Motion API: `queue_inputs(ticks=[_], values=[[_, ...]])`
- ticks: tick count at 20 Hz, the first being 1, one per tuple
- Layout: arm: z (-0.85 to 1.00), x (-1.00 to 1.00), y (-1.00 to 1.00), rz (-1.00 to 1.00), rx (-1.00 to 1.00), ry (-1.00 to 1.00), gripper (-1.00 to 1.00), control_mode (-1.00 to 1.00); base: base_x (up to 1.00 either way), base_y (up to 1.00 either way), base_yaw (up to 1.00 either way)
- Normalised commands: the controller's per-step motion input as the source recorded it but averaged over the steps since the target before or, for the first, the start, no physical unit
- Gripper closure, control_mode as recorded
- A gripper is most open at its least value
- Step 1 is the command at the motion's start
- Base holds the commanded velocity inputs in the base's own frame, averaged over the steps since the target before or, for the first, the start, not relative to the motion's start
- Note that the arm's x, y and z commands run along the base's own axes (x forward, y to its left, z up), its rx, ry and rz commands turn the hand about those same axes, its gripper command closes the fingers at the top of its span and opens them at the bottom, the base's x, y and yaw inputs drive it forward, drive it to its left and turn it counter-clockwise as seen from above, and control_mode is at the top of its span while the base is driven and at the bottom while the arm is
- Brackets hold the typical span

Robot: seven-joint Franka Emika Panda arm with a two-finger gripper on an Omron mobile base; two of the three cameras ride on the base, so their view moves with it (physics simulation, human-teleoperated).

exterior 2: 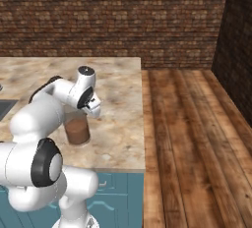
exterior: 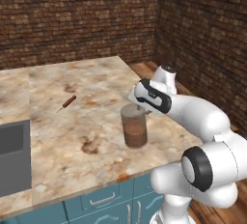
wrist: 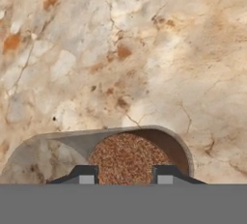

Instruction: Pick the jar and candle from the dining table and place them in the open cabinet. Close the cabinet after placing the objects.

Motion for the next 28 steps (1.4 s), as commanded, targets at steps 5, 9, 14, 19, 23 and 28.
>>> queue_inputs(ticks=[5,9,14,19,23,28], values=[[0.29,-0.14,-0.01,-0.10,0.00,-0.04,1.00,-1.00,0.00,0.00,0.00],[0.59,-0.35,-0.31,-0.11,0.03,0.00,1.00,-1.00,0.00,0.00,0.00],[0.60,-0.41,-0.49,-0.11,0.06,0.00,1.00,-1.00,0.00,0.00,0.00],[0.54,-0.39,-0.59,-0.10,0.17,0.00,1.00,-1.00,0.00,0.00,0.00],[0.52,-0.41,-0.55,-0.08,0.13,0.00,1.00,-1.00,0.00,0.00,0.00],[0.37,-0.26,-0.25,-0.01,-0.02,0.00,1.00,-1.00,0.00,0.00,0.00]])
